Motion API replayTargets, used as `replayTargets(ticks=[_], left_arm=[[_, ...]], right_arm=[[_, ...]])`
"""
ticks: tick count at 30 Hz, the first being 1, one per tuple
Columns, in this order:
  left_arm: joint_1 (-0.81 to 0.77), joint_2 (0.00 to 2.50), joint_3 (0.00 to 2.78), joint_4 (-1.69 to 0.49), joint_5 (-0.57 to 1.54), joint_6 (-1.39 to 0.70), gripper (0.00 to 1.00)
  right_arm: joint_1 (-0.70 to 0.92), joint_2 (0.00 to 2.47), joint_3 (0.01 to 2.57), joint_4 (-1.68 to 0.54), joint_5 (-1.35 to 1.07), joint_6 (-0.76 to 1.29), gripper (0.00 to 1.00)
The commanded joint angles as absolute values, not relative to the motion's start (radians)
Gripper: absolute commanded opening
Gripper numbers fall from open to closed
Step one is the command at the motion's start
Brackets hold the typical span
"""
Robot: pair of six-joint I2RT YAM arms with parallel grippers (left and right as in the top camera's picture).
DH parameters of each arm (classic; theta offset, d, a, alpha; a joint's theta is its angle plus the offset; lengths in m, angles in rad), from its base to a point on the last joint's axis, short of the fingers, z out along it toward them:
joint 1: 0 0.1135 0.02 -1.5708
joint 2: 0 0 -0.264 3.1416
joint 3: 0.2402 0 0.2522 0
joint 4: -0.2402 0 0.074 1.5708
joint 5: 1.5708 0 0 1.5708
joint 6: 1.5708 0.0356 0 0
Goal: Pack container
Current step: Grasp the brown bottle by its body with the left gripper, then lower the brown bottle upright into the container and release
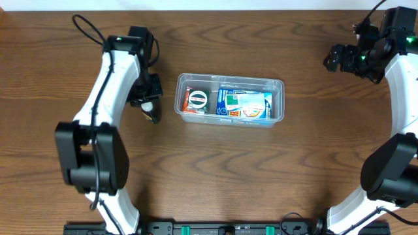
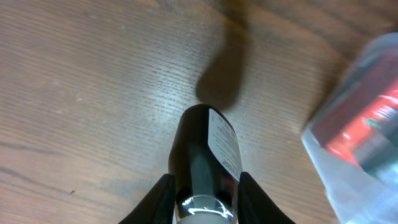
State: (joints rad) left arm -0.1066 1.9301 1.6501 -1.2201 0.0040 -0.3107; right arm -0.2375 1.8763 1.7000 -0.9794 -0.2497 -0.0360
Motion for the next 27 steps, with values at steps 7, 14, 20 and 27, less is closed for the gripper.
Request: replayTargets(ticks=[7, 14, 20, 27], left_arm=[[-0.189, 1.743, 1.687, -1.171, 0.001, -0.203, 0.14], [-0.340, 1.658, 1.687, -1.048, 0.001, -0.056, 0.14], [-0.497, 1.668, 1.686, -1.000, 0.000, 0.107, 0.14], [-0.569, 1.707, 1.683, -0.989, 0.000, 0.184, 0.14]], right_arm=[[-0.242, 1.879, 1.704, -0.981, -0.250, -0.031, 0.99], [-0.241, 1.879, 1.704, -0.981, -0.250, -0.031, 0.99], [-0.242, 1.879, 1.704, -0.981, -0.250, -0.031, 0.99], [-0.241, 1.879, 1.704, -0.983, -0.250, -0.031, 0.99]])
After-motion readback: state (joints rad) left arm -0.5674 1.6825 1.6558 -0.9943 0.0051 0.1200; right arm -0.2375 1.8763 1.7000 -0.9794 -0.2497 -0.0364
